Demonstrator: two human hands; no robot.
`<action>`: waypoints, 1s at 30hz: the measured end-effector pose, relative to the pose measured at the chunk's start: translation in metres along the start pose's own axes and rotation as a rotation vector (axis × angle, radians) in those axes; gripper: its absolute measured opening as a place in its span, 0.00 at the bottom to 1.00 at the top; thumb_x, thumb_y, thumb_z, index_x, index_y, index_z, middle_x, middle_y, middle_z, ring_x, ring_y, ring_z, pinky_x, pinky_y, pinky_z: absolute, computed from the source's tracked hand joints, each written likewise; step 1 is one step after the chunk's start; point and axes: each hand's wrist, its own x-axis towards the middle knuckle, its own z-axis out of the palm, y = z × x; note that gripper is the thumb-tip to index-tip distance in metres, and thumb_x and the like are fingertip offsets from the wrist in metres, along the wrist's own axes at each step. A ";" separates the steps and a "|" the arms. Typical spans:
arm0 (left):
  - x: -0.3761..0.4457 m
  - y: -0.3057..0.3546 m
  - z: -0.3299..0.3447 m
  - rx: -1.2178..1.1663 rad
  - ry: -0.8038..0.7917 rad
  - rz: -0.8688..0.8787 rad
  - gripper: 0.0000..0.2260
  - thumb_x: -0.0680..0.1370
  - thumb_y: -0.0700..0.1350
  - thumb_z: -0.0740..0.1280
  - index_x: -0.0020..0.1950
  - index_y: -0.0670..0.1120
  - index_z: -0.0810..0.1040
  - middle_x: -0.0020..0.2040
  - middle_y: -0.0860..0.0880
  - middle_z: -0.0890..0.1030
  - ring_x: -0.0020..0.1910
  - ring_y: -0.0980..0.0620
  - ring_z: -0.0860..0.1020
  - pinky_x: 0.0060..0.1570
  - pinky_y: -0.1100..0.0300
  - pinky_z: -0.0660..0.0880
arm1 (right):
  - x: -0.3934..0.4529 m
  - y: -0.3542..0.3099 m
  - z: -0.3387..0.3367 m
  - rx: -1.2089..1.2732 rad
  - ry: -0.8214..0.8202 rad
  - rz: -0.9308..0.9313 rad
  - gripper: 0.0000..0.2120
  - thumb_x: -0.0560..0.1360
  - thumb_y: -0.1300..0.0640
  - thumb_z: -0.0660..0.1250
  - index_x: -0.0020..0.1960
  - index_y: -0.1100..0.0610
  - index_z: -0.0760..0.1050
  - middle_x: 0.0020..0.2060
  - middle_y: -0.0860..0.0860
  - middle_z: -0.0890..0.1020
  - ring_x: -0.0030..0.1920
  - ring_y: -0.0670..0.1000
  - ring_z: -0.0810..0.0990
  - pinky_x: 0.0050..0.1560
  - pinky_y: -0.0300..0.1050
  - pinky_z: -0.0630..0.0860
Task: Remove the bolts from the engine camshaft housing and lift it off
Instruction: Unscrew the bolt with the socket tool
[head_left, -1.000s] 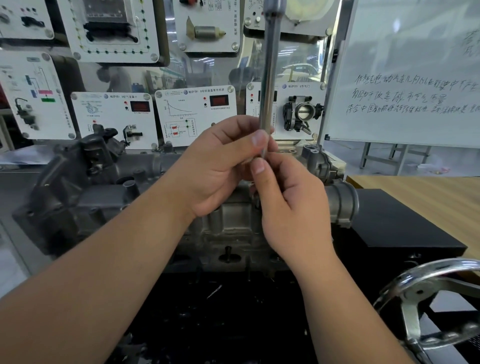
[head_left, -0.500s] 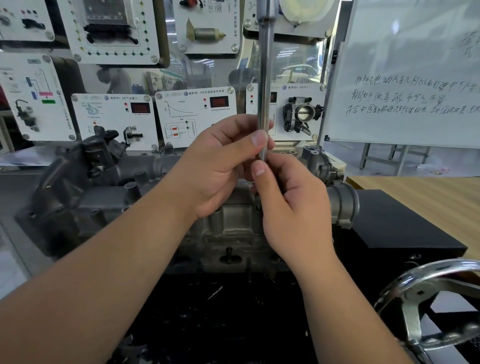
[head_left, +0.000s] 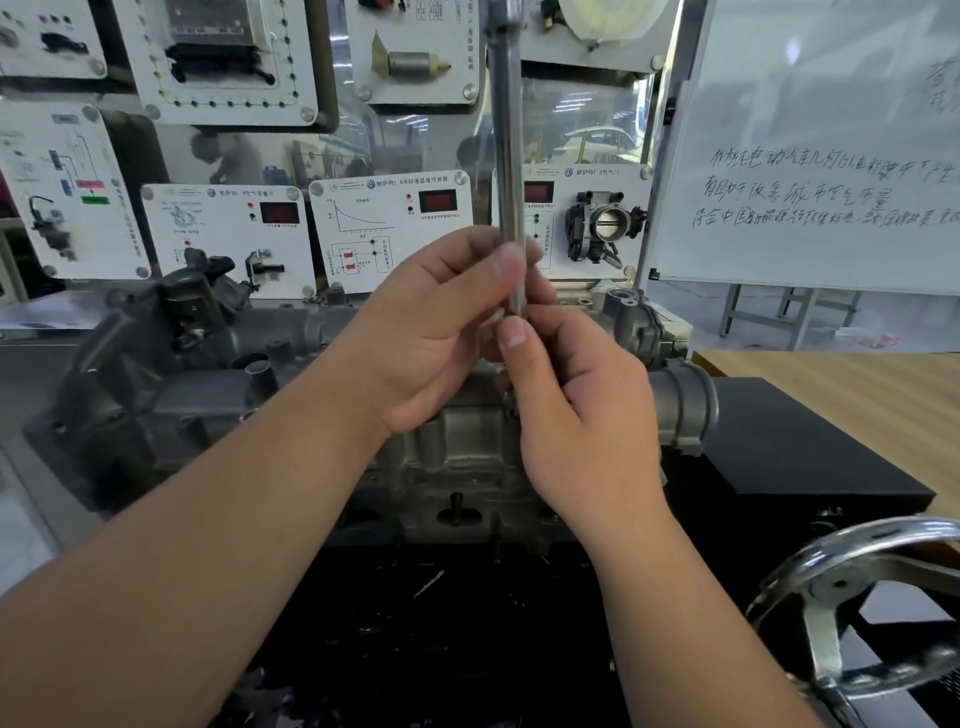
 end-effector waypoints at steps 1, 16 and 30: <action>0.000 -0.001 0.000 0.007 0.002 -0.019 0.09 0.79 0.46 0.66 0.44 0.50 0.86 0.42 0.49 0.84 0.46 0.50 0.80 0.59 0.43 0.69 | 0.000 0.000 0.000 -0.017 -0.011 0.005 0.11 0.81 0.45 0.60 0.53 0.47 0.79 0.39 0.42 0.82 0.37 0.44 0.81 0.35 0.38 0.74; 0.001 0.000 -0.001 0.030 0.000 -0.039 0.13 0.80 0.48 0.61 0.48 0.52 0.87 0.45 0.50 0.84 0.48 0.51 0.81 0.57 0.44 0.69 | 0.001 -0.004 -0.001 -0.048 -0.027 0.071 0.15 0.81 0.44 0.58 0.52 0.52 0.79 0.36 0.47 0.83 0.36 0.47 0.81 0.38 0.53 0.78; 0.001 -0.001 -0.001 0.034 -0.010 -0.027 0.12 0.79 0.46 0.63 0.46 0.52 0.87 0.42 0.51 0.83 0.45 0.53 0.79 0.55 0.47 0.68 | 0.002 -0.005 -0.001 -0.070 -0.069 0.050 0.12 0.81 0.44 0.57 0.50 0.47 0.78 0.35 0.46 0.82 0.38 0.47 0.82 0.41 0.54 0.78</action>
